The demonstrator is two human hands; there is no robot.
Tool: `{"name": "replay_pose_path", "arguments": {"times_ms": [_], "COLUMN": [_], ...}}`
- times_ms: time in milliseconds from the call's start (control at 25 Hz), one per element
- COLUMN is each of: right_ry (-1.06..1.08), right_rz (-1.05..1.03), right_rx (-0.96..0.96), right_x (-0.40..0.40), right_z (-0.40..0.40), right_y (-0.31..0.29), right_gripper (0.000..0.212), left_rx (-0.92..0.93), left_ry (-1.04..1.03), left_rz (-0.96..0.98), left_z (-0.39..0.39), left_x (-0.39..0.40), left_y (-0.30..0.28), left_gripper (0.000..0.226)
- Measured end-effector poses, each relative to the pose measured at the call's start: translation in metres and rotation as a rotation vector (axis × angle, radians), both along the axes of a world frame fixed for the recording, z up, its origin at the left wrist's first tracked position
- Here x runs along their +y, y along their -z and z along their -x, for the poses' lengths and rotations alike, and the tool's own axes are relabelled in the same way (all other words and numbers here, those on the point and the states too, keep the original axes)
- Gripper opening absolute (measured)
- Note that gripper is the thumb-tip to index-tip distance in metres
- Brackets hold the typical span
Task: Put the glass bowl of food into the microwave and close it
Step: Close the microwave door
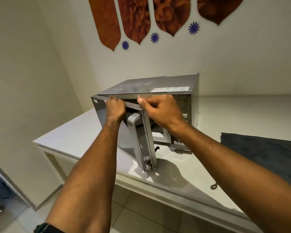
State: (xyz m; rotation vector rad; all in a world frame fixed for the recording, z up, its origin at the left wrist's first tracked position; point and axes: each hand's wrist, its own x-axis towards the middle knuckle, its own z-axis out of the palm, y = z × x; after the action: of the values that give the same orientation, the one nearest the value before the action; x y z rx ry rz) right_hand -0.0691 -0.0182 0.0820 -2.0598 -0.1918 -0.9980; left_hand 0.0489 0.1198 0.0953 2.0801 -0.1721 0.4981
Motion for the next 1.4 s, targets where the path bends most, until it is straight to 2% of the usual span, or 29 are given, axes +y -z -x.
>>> {"name": "replay_pose_path", "arguments": {"times_ms": [160, 360, 480, 560, 640, 760, 840, 1120, 1400], "right_ry": [0.155, 0.213, 0.307, 0.41, 0.53, 0.653, 0.642, 0.742, 0.802], "right_rz": [0.529, 0.697, 0.826, 0.846, 0.817, 0.763, 0.716, 0.676, 0.745], "right_rx": [0.075, 0.042, 0.066, 0.062, 0.084, 0.264, 0.368, 0.304, 0.279], "right_x": [-0.017, -0.037, -0.044, -0.051, -0.059, -0.069, -0.072, -0.063, -0.056], "right_z": [-0.007, -0.014, -0.017, -0.017, -0.018, -0.022, -0.025, -0.035, -0.034], "right_y": [-0.006, -0.008, -0.013, -0.017, -0.02, -0.023, -0.022, -0.015, -0.011], "right_gripper": [0.032, 0.029, 0.026, 0.024, 0.037, 0.062, 0.069, 0.065, 0.052], "left_rx": [-0.069, -0.355, -0.324, -0.23, -0.148, -0.037, 0.014, -0.056, -0.054], "left_ry": [-0.081, -0.142, -0.122, -0.103, -0.09, -0.033, 0.037, 0.064, 0.061], "left_rz": [0.091, 0.294, 0.35, 0.405, 0.444, 0.504, 0.544, 0.553, 0.505], "left_z": [0.007, 0.035, 0.045, 0.049, 0.051, 0.052, 0.05, 0.042, 0.035], "left_x": [-0.026, -0.059, -0.079, -0.091, -0.101, -0.115, -0.123, -0.129, -0.136], "left_y": [0.011, 0.033, 0.045, 0.049, 0.054, 0.06, 0.063, 0.066, 0.066], "left_gripper": [0.036, 0.021, 0.021, 0.029, 0.035, 0.045, 0.05, 0.049, 0.054]}}
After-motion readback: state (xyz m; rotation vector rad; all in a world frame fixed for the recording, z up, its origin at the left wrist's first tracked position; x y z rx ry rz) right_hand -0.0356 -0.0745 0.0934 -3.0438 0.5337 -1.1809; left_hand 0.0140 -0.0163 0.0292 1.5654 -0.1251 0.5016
